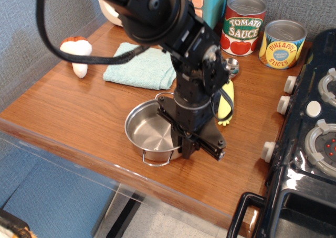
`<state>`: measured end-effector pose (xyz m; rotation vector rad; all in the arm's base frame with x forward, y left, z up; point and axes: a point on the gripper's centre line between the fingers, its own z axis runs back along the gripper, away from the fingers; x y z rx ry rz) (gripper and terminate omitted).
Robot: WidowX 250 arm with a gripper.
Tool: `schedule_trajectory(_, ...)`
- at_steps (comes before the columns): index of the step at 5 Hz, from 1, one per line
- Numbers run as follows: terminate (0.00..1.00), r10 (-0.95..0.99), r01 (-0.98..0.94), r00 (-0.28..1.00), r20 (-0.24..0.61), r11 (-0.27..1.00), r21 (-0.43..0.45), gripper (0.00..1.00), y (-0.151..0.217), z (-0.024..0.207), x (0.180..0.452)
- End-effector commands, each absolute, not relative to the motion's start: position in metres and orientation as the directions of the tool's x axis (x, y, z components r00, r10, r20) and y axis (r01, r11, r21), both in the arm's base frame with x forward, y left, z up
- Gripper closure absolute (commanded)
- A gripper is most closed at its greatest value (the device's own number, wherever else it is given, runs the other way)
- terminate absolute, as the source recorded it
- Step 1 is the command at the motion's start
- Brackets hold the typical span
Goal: Place the pot on top of the blue towel
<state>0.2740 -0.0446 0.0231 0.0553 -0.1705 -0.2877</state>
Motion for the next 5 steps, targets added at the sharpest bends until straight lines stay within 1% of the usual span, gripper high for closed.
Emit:
schedule_trajectory(1,0.00,-0.236,0.233,0.930,0.281,0.972,0.044,1.00,-0.011,0.105,0.298)
schedule_trajectory(2,0.00,-0.149,0.149,0.943,0.296,0.989,0.023,1.00,0.008,0.127,0.334)
schedule_trajectory(3,0.00,-0.051,0.045,0.964,0.260,0.999,0.030,1.00,0.041,0.108,0.374)
schedule_trajectory(4,0.00,0.011,-0.022,0.976,0.219,0.999,0.045,1.00,0.069,0.081,0.398)
schedule_trajectory(5,0.00,0.035,-0.050,0.982,0.183,0.996,0.077,1.00,0.085,0.063,0.406)
